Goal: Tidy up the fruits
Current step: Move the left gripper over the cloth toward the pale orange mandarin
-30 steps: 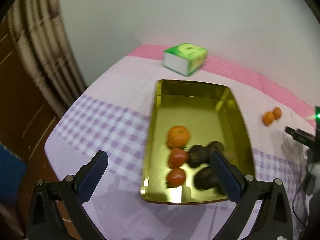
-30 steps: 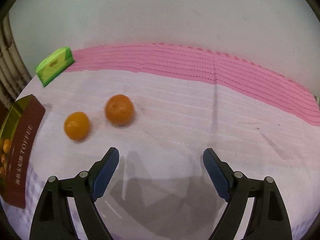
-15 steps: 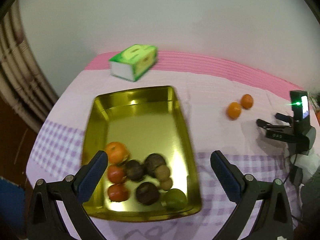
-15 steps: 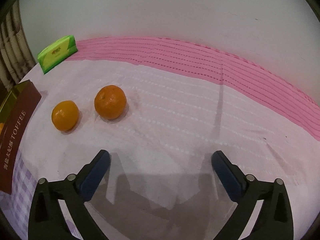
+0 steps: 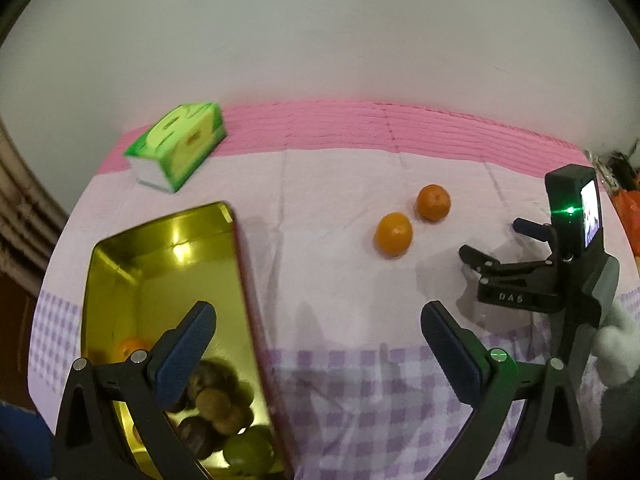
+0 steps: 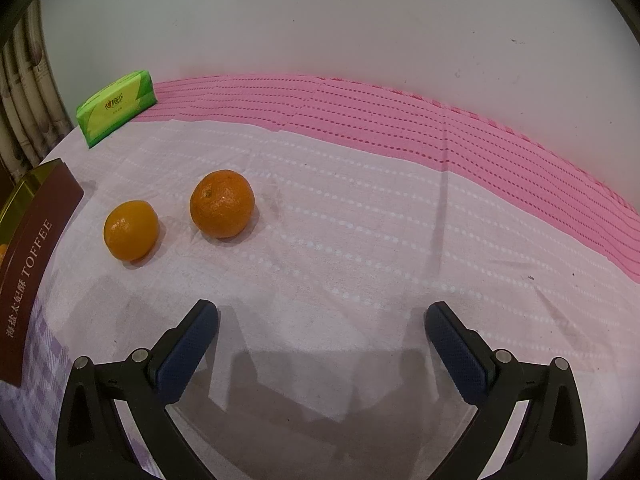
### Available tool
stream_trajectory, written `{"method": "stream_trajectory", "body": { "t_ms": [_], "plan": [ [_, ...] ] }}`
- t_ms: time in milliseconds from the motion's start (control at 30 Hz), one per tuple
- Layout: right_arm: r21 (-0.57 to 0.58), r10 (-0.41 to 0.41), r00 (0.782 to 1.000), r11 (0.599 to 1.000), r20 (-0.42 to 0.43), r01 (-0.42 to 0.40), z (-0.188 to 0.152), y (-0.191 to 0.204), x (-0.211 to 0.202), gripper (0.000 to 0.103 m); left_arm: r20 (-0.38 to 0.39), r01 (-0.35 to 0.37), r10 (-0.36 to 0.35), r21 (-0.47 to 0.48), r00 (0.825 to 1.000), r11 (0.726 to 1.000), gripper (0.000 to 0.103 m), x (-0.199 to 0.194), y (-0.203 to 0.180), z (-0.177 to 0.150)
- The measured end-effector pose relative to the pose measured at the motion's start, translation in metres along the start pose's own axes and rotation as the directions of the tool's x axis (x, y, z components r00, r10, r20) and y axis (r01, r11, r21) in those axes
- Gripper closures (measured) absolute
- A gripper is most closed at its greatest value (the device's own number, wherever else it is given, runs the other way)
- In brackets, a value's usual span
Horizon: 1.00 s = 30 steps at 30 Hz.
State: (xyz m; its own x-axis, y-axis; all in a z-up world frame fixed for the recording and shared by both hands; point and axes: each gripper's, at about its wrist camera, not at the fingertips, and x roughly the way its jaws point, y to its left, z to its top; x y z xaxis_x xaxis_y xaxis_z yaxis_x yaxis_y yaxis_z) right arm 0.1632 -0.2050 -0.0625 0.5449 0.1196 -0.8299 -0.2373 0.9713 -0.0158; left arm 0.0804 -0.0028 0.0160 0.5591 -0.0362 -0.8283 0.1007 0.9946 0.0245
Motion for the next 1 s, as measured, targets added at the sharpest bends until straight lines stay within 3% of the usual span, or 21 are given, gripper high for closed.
{"method": "stream_trajectory", "body": {
  "t_ms": [167, 633, 767, 1000],
  "plan": [
    [0.000, 0.000, 1.000, 1.000, 0.000, 0.000, 0.000, 0.000, 0.000, 0.000, -0.007, 0.023, -0.022, 0.035, 1.000, 0.999, 0.003, 0.012, -0.011, 0.008],
    [-0.001, -0.001, 1.000, 1.000, 0.000, 0.001, 0.001, 0.000, 0.001, 0.000, -0.076, 0.116, -0.107, 0.130, 0.991, 0.985, 0.031, 0.050, -0.028, 0.035],
    [-0.001, -0.001, 1.000, 1.000, 0.000, 0.001, 0.001, 0.000, 0.001, 0.000, -0.088, 0.170, -0.158, 0.151, 0.984, 0.974, 0.036, 0.060, -0.034, 0.044],
    [-0.001, -0.001, 1.000, 1.000, 0.000, 0.001, 0.001, 0.000, 0.001, 0.000, -0.133, 0.210, -0.185, 0.216, 0.974, 0.953, 0.043, 0.077, -0.048, 0.049]
  ]
}}
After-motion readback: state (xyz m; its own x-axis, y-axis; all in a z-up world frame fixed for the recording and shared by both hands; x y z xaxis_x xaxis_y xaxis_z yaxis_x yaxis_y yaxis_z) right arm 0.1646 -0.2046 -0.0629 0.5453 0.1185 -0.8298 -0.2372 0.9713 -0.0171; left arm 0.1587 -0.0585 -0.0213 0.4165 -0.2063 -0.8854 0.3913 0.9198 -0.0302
